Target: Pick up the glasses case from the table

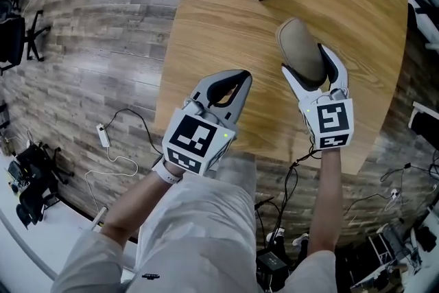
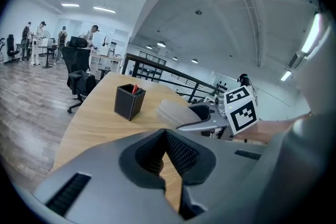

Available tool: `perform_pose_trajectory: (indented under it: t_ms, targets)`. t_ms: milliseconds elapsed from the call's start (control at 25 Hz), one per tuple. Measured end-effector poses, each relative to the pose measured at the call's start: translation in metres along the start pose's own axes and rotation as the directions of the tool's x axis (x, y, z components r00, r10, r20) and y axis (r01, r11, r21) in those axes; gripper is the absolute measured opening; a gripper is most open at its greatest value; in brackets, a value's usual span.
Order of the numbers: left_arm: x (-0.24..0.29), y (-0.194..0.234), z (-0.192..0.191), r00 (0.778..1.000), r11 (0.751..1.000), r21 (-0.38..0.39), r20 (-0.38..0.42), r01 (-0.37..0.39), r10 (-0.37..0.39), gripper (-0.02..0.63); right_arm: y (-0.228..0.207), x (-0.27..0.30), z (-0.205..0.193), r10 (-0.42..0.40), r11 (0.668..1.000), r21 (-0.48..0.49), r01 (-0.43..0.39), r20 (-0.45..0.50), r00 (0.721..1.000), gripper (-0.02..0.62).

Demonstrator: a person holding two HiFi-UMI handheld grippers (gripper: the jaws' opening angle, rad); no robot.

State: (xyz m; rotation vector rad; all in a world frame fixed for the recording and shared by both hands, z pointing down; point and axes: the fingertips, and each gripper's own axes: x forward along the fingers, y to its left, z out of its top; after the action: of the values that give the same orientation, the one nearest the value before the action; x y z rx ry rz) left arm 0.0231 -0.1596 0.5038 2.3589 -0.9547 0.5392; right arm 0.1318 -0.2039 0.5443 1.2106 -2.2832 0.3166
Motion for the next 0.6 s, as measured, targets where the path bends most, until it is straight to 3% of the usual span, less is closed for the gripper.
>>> perform_pose_trajectory:
  t_ms: [600]
  targets:
    - [-0.063, -0.013, 0.020, 0.998, 0.999, 0.003, 0.054, -0.041, 0.041, 0.008, 0.019, -0.076, 0.033, -0.137, 0.989, 0.077, 0.129, 0.099, 0.986, 0.396]
